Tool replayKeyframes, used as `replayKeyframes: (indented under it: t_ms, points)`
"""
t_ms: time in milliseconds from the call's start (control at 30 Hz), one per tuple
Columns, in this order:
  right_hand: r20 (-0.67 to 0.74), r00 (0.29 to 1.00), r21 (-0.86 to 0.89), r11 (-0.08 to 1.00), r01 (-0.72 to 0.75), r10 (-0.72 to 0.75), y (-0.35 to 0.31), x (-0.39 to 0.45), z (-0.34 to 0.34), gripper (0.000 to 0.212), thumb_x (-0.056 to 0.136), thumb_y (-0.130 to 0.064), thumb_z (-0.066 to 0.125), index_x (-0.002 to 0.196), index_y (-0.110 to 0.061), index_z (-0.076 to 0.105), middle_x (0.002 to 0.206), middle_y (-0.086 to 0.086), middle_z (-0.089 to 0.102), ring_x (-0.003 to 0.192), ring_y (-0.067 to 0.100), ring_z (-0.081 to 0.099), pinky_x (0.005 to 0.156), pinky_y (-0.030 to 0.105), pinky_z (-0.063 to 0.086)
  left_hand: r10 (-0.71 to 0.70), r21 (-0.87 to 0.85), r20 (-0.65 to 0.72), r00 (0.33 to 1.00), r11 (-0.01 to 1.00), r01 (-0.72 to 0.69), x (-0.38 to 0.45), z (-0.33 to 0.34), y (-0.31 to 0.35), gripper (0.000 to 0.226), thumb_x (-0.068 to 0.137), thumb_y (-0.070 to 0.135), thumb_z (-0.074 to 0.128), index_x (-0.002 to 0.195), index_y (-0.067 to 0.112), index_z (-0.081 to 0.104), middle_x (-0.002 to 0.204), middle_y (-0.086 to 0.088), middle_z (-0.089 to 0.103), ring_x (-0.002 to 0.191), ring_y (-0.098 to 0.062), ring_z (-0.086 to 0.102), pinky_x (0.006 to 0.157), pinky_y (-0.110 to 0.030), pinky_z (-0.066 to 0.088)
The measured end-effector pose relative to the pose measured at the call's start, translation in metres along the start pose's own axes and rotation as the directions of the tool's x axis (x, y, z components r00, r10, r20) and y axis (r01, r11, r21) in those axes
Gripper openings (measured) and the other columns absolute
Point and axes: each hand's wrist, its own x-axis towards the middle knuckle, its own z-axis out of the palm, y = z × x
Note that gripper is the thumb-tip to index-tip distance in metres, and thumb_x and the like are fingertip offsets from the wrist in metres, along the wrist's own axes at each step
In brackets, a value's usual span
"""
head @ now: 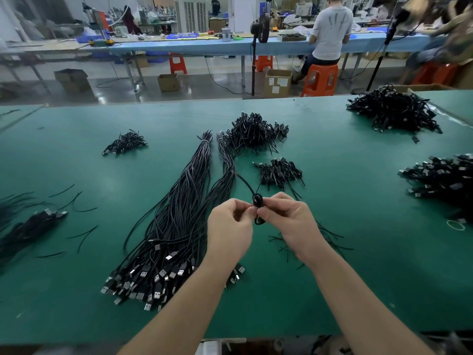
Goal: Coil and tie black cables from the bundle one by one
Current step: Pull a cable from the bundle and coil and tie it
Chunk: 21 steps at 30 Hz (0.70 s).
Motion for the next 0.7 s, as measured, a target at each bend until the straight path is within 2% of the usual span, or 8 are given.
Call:
replayKeyframes:
  t_ms: [167, 300, 333, 400, 467, 500, 600, 700]
  points:
    - [0.044, 0.996, -0.240, 0.967, 0.084, -0.075, 0.000, 0.002, -0.005, 0.027, 0.081, -0.008, 0.078, 0.096, -0.032, 0.076, 0.085, 0.003, 0.062, 0.076, 0.005, 0.057, 0.076, 0.024, 0.051, -0.303, -0.293, 0.240, 0.922, 0.883, 0.366, 0.004, -0.008, 0.002, 0.016, 0.094, 0.014, 0.069, 0.080, 0.007, 0.067, 0.043, 0.007, 0.047, 0.033, -0.008, 0.036, 0.040, -0.022, 0.042]
    - [0.006, 0.990, -0.004, 0.990, -0.144, 0.144, -0.002, 0.003, -0.011, 0.017, 0.088, -0.029, 0.072, 0.103, -0.020, 0.071, 0.077, 0.000, 0.068, 0.075, 0.015, 0.062, 0.073, 0.026, 0.055, 0.077, 0.016, -0.025, 0.997, 0.997, -0.077, 0.003, -0.013, 0.002, 0.013, 0.094, 0.014, 0.069, 0.082, 0.019, 0.068, 0.069, 0.011, 0.066, 0.053, -0.006, 0.059, 0.054, -0.021, 0.049]
    - [-0.012, 0.972, 0.030, 0.972, -0.234, 0.234, -0.003, 0.004, -0.011, 0.026, 0.089, -0.041, 0.068, 0.096, -0.017, 0.071, 0.074, 0.000, 0.068, 0.072, 0.016, 0.062, 0.069, 0.029, 0.054, 0.271, 0.162, -0.098, 0.958, 0.954, -0.254, 0.003, -0.014, 0.001, 0.013, 0.094, 0.013, 0.068, 0.084, 0.020, 0.067, 0.075, 0.013, 0.067, 0.061, -0.005, 0.062, 0.059, -0.021, 0.050]
    - [0.034, 0.910, 0.031, 0.910, -0.414, 0.413, -0.005, 0.006, -0.009, 0.048, 0.092, -0.058, 0.056, 0.080, -0.014, 0.073, 0.071, 0.002, 0.065, 0.063, 0.016, 0.059, 0.062, 0.030, 0.048, 0.659, 0.420, -0.087, 0.747, 0.704, -0.572, 0.002, -0.015, -0.003, 0.008, 0.093, 0.008, 0.068, 0.086, 0.012, 0.068, 0.082, 0.007, 0.068, 0.061, -0.012, 0.061, 0.056, -0.026, 0.052]
    - [0.162, 0.867, 0.047, 0.874, -0.483, 0.471, -0.006, 0.006, -0.007, 0.052, 0.092, -0.060, 0.056, 0.080, -0.013, 0.073, 0.074, 0.004, 0.064, 0.061, 0.016, 0.055, 0.058, 0.029, 0.045, 0.846, 0.538, 0.024, 0.533, 0.438, -0.720, 0.002, -0.013, -0.010, 0.007, 0.089, 0.006, 0.070, 0.083, 0.007, 0.069, 0.083, 0.000, 0.069, 0.050, -0.018, 0.056, 0.043, -0.031, 0.049]
    - [0.205, 0.868, 0.069, 0.878, -0.474, 0.453, -0.007, 0.006, -0.006, 0.047, 0.089, -0.058, 0.061, 0.082, -0.012, 0.072, 0.076, 0.005, 0.064, 0.062, 0.016, 0.055, 0.057, 0.027, 0.046, 0.869, 0.548, 0.053, 0.492, 0.387, -0.741, 0.002, -0.012, -0.013, 0.007, 0.090, 0.005, 0.070, 0.083, 0.006, 0.069, 0.083, -0.002, 0.069, 0.048, -0.020, 0.055, 0.041, -0.032, 0.048]
    - [0.196, 0.912, 0.116, 0.915, -0.387, 0.361, -0.010, 0.004, -0.006, 0.028, 0.083, -0.041, 0.070, 0.085, -0.013, 0.076, 0.074, 0.001, 0.065, 0.067, 0.013, 0.056, 0.060, 0.025, 0.050, 0.841, 0.507, 0.031, 0.540, 0.452, -0.734, 0.001, -0.011, -0.016, 0.015, 0.096, 0.010, 0.063, 0.084, 0.005, 0.069, 0.083, -0.002, 0.069, 0.051, -0.022, 0.059, 0.043, -0.035, 0.050]
    - [0.133, 0.961, 0.091, 0.963, -0.256, 0.243, -0.007, 0.003, -0.005, 0.013, 0.093, -0.020, 0.066, 0.096, -0.016, 0.079, 0.081, 0.007, 0.066, 0.073, 0.017, 0.053, 0.066, 0.024, 0.048, 0.663, 0.419, -0.051, 0.747, 0.693, -0.587, -0.007, -0.005, -0.014, 0.009, 0.093, 0.008, 0.067, 0.084, 0.010, 0.067, 0.079, 0.008, 0.066, 0.061, -0.011, 0.061, 0.055, -0.030, 0.053]
